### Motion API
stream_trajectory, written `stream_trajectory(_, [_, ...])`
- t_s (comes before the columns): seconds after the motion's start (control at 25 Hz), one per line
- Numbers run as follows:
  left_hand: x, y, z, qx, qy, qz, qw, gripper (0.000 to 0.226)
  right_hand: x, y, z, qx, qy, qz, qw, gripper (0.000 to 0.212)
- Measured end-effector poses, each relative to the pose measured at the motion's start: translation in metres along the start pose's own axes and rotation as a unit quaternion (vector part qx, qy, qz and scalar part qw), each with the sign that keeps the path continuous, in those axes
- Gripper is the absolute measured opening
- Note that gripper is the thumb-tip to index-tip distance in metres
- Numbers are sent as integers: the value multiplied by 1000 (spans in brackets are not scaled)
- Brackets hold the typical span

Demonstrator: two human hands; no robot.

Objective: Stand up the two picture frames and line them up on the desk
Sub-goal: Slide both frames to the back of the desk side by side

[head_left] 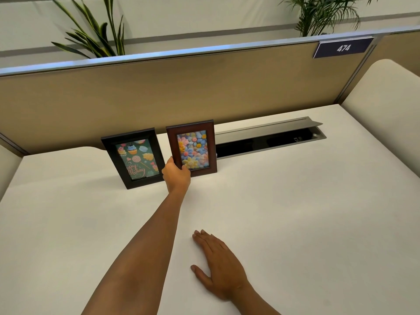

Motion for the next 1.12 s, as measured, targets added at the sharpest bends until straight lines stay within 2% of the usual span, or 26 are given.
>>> stream_trajectory(0.28, [3,3,-4,-34,15,6,999,45,1,1,-1,-9,0,-1,1000,66])
stream_trajectory(0.8, [9,3,-1,-37,28,48,998,55,0,-1,0,-9,0,-7,1000,65])
stream_trajectory(1.12, [11,10,-13,-85,-40,-15,995,48,0,1,0,-2,3,-13,1000,64])
Point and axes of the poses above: each hand's wrist, its own z-axis towards the middle knuckle, its own y-axis out of the back of the hand, x = y × z, the point moved 4 cm from there along z, towards the middle knuckle, and after that the axes turned 11 degrees about -y, right-handed, at the moved point
